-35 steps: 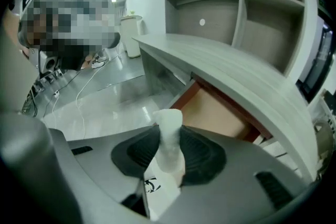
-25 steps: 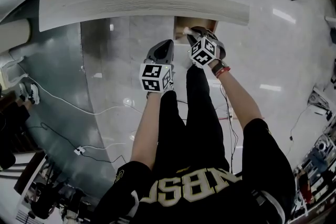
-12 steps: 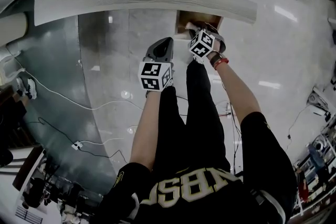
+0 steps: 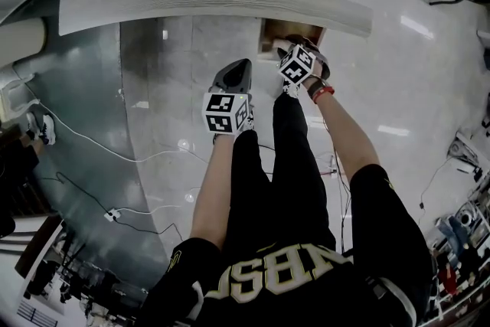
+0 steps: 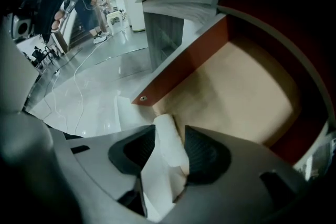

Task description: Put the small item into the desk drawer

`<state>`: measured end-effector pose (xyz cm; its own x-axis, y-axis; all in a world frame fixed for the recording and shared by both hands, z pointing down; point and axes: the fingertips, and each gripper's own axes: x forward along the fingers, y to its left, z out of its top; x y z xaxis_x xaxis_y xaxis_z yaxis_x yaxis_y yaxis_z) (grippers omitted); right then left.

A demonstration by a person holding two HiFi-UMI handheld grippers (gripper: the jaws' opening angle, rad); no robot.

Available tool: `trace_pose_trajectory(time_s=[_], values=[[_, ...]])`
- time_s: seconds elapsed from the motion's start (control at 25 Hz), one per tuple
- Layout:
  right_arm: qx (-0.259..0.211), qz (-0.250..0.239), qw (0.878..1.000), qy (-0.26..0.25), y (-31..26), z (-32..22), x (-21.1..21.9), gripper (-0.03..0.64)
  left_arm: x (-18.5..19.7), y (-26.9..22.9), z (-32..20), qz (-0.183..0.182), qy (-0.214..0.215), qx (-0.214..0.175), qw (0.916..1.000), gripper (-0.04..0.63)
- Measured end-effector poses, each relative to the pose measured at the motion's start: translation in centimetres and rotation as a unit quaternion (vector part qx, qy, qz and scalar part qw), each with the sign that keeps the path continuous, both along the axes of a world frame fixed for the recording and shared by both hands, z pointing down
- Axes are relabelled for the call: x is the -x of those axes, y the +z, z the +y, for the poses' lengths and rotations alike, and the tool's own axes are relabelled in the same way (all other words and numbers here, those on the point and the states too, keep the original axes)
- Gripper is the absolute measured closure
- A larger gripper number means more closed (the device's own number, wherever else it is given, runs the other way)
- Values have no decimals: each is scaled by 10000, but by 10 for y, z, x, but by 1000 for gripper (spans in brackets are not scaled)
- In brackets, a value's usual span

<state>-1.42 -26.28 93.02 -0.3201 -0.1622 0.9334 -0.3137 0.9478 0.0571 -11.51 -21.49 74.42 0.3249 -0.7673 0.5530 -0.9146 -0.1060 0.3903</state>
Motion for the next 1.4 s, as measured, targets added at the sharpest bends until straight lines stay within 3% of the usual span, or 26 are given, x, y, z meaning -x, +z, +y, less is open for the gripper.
trace_pose_trajectory(time_s=[0.36, 0.64, 0.88, 1.12, 1.4], values=[[-237, -541, 9930, 1027, -85, -4, -20, 442, 3, -37, 2, -93, 95, -186, 9997, 583], [-480, -1207, 9695, 2078, -165, -3, -51, 454, 9, -82, 6, -215, 218, -454, 9985, 583], [-940, -1738, 9392, 2808, -241, -5, -77, 484, 12, -132, 3, -231, 261, -844, 9958, 583], [-1498, -2493, 8945, 3396, -319, -9, -100, 522, 9, -190, -2, -293, 359, -1367, 9895, 583], [-1992, -2961, 8631, 3573, -400, 26, -113, 565, 15, -256, 7, -454, 324, -1919, 9798, 583]])
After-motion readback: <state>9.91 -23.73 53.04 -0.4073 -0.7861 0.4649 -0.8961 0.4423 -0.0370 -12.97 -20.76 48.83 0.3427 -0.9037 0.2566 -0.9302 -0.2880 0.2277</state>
